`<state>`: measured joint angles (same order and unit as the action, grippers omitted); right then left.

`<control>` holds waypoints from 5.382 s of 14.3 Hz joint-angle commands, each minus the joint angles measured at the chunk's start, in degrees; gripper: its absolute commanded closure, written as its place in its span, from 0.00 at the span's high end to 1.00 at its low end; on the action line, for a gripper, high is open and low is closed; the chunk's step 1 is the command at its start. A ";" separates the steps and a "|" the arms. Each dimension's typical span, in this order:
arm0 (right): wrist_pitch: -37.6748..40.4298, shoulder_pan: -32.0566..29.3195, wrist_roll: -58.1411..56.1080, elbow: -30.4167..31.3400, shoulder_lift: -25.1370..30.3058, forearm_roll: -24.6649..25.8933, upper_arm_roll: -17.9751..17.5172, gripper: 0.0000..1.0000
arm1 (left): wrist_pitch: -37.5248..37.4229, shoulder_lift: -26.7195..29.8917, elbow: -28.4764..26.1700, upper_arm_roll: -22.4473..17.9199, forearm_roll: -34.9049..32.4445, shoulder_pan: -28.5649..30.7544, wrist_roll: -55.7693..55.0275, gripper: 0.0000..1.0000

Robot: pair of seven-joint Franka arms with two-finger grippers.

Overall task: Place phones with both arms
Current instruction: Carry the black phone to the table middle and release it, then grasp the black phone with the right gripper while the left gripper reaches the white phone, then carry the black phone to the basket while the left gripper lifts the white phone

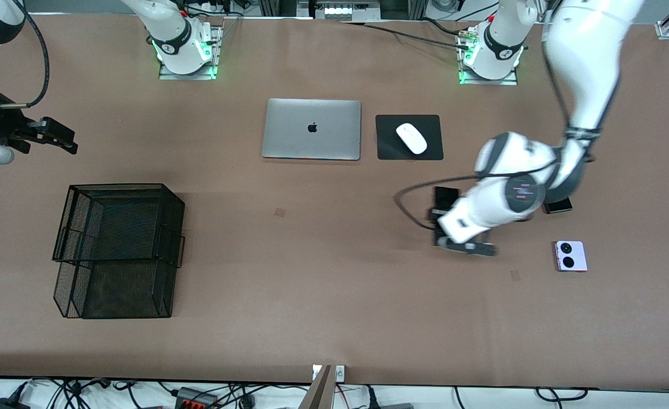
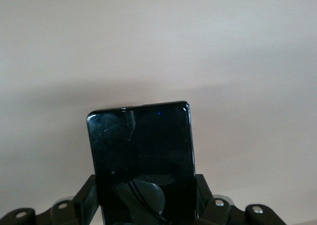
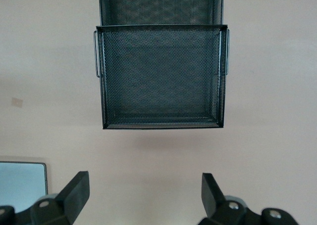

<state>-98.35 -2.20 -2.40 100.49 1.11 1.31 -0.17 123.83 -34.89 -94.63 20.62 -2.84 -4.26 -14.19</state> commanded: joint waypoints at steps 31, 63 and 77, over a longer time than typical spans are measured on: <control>-18.62 30.57 4.75 -10.04 -29.48 -3.06 -0.98 1.00 | -20.93 -11.60 18.87 -3.83 -12.36 17.60 4.40 1.00; -42.71 43.86 33.60 -17.61 -52.09 -2.54 -1.06 1.00 | -2.02 -15.30 13.07 -3.57 -17.46 29.22 22.01 0.26; -20.34 37.82 32.19 -17.08 -34.88 -0.07 6.84 0.23 | -20.79 -12.57 13.33 9.14 -16.58 28.52 20.78 0.26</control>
<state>-124.08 38.90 30.49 80.83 -39.75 0.61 5.74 110.27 -49.42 -80.82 24.03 -18.42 24.65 7.42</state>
